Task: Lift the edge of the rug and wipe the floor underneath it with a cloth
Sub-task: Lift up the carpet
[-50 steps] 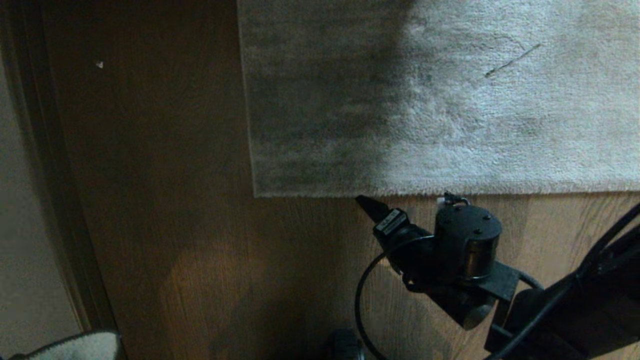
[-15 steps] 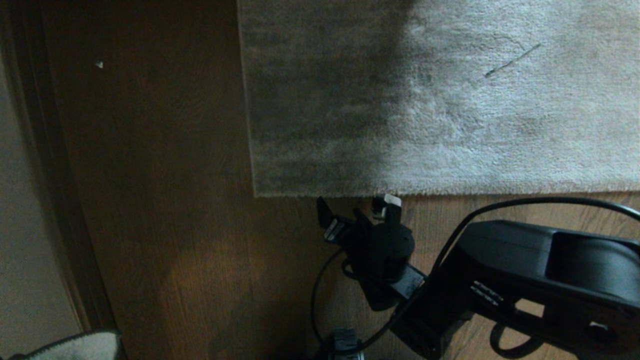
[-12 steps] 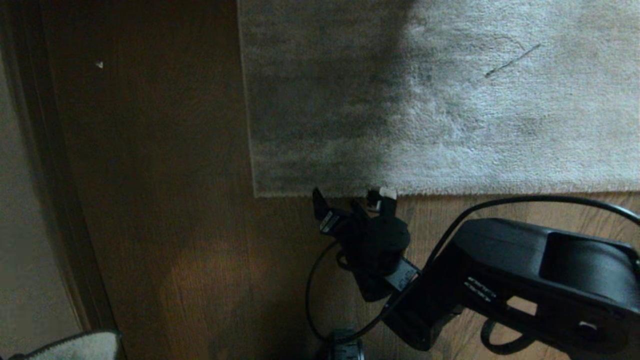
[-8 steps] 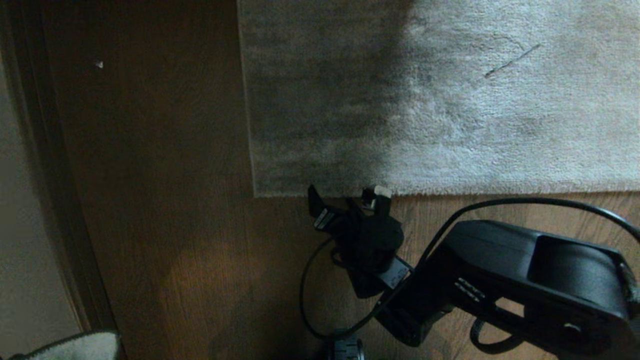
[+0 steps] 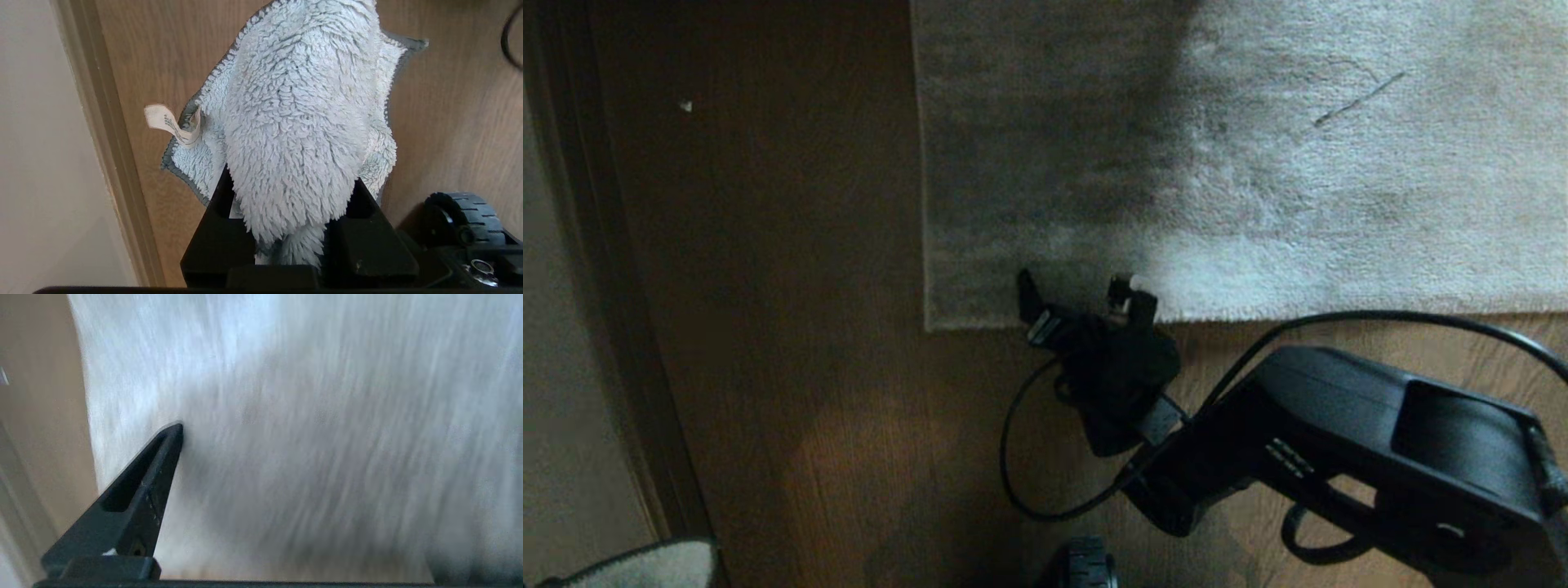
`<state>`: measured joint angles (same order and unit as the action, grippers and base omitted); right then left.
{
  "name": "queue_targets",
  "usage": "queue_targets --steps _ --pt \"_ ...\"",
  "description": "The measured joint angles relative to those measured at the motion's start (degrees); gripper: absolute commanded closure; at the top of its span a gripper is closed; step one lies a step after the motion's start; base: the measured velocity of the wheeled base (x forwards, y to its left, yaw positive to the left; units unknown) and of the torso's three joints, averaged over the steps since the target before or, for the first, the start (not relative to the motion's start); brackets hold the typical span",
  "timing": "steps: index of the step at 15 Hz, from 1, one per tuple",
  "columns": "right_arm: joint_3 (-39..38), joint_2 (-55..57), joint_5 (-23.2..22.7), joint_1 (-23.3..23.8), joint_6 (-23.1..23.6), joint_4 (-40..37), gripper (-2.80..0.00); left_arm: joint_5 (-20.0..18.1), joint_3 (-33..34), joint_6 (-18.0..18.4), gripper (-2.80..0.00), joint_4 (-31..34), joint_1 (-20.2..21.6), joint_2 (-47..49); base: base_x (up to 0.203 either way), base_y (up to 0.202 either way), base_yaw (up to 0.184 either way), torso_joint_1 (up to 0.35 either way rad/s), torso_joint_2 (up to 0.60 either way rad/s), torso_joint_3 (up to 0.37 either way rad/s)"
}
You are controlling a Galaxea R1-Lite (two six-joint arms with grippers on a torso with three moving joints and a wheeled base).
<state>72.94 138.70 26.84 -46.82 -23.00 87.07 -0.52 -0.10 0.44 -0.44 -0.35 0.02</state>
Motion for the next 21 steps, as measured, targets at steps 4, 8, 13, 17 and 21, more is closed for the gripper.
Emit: queue_targets --steps 4,8,13,17,21 --pt "0.1 -4.9 -0.4 -0.3 1.1 -0.2 -2.8 0.0 0.0 0.0 0.0 0.0 0.0 0.0 0.0 0.0 0.0 0.0 0.0 0.0" --pt "-2.2 -9.2 -0.9 -0.3 -5.6 0.1 -2.8 0.0 0.0 0.0 0.0 0.0 0.0 0.0 0.0 0.0 0.0 0.0 0.0 0.0" --pt "-5.0 -11.3 -0.8 -0.3 -23.8 0.2 -2.8 0.0 0.0 0.0 0.0 0.0 0.0 0.0 0.0 0.0 0.0 0.0 0.0 0.0" --pt "-5.2 -10.2 -0.8 -0.3 -32.7 0.0 -2.8 0.0 0.0 0.0 0.0 0.0 0.0 0.0 0.0 0.0 0.0 0.0 0.0 0.0" --pt "-5.1 -9.5 -0.9 -0.9 -37.1 -1.0 -2.8 0.0 0.0 0.0 0.0 0.0 0.0 0.0 0.0 0.0 0.0 0.0 0.0 0.0"
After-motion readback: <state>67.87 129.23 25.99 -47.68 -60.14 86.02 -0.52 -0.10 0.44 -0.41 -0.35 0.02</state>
